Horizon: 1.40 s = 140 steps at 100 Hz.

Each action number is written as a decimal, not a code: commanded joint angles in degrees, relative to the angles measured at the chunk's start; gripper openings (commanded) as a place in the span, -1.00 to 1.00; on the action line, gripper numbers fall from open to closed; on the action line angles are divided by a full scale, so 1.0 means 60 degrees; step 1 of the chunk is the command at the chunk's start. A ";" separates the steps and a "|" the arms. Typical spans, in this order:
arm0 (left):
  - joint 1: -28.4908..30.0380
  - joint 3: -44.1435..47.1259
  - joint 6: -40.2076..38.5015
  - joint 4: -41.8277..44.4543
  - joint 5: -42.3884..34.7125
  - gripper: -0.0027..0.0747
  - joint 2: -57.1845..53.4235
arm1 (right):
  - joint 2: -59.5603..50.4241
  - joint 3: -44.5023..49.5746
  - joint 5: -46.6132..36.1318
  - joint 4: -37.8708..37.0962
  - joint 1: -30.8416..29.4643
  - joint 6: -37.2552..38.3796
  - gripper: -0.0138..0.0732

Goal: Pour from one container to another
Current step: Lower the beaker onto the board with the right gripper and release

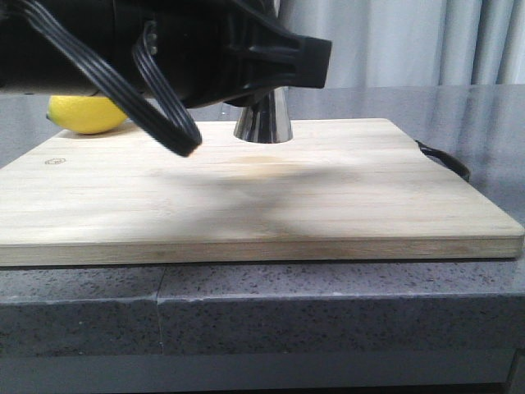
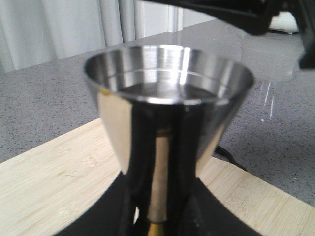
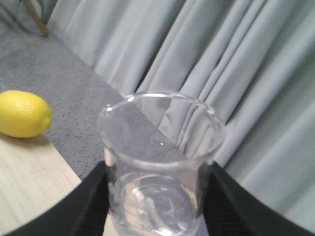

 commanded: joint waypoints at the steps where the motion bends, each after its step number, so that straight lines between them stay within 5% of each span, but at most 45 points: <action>1: -0.0054 -0.0272 -0.0071 0.0027 -0.0969 -0.98 -0.0393 | -0.0049 -0.0280 -0.0508 0.0642 -0.0242 0.0801 -0.22; 65: -0.0054 -0.0272 -0.0071 0.0027 -0.0969 -0.98 -0.0393 | 0.3612 -0.0280 -0.3169 0.1341 -0.0786 0.0970 -0.22; 140: -0.0054 -0.0272 -0.0071 0.0027 -0.0969 -0.98 -0.0393 | 0.4951 -0.0250 -0.3786 0.1554 -0.0920 0.0970 -0.22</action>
